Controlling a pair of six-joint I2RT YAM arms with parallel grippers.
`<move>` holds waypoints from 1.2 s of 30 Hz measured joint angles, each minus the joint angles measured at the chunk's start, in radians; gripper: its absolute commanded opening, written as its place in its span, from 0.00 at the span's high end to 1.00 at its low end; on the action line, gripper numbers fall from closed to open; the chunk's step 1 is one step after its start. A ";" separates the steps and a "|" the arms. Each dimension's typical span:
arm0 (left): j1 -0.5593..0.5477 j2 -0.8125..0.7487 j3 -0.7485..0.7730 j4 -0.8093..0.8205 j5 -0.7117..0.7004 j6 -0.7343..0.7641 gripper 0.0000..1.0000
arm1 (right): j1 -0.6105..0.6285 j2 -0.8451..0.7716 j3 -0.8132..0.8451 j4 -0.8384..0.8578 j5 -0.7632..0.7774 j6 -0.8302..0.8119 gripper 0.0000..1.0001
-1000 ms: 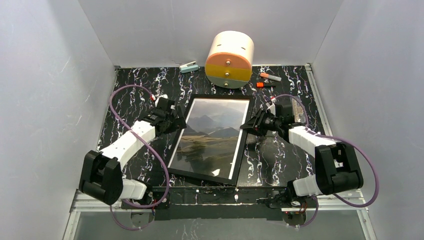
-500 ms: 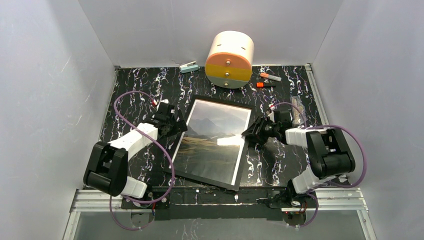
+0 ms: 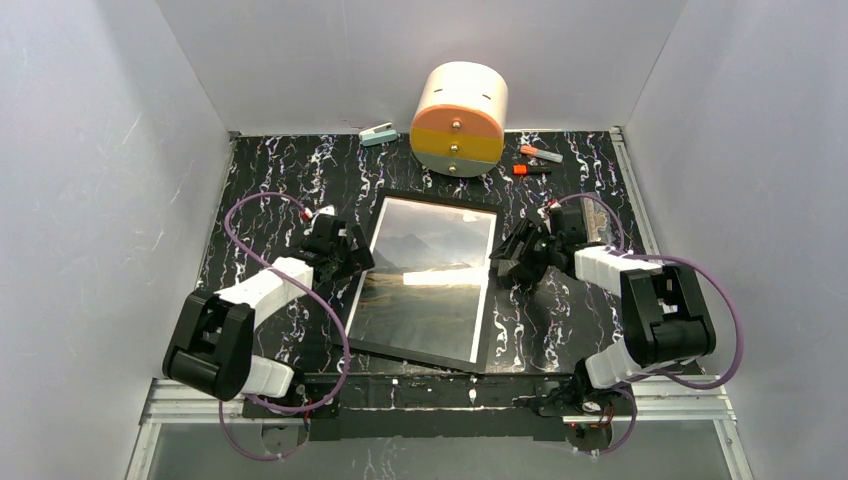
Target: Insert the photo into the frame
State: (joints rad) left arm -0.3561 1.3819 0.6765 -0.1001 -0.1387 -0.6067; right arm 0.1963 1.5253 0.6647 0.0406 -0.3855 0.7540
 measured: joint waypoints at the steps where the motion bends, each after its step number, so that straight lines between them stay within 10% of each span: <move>1: 0.000 -0.002 -0.001 0.003 0.007 -0.001 0.04 | 0.000 -0.007 -0.005 -0.017 0.010 -0.002 0.22; 15: 0.008 -0.018 -0.034 -0.012 0.143 -0.058 0.56 | -0.011 0.065 -0.061 0.080 -0.142 0.039 0.64; 26: 0.013 -0.019 -0.037 -0.069 0.099 -0.062 0.53 | -0.017 0.219 0.068 0.151 -0.190 0.048 0.58; 36: 0.008 -0.098 0.189 -0.336 -0.132 -0.035 0.19 | 0.000 -0.055 0.150 -0.141 0.062 -0.011 0.31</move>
State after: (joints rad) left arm -0.3485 1.2835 0.8658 -0.4362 -0.2710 -0.6422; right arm 0.1963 1.4708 0.8150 -0.1001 -0.3233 0.7429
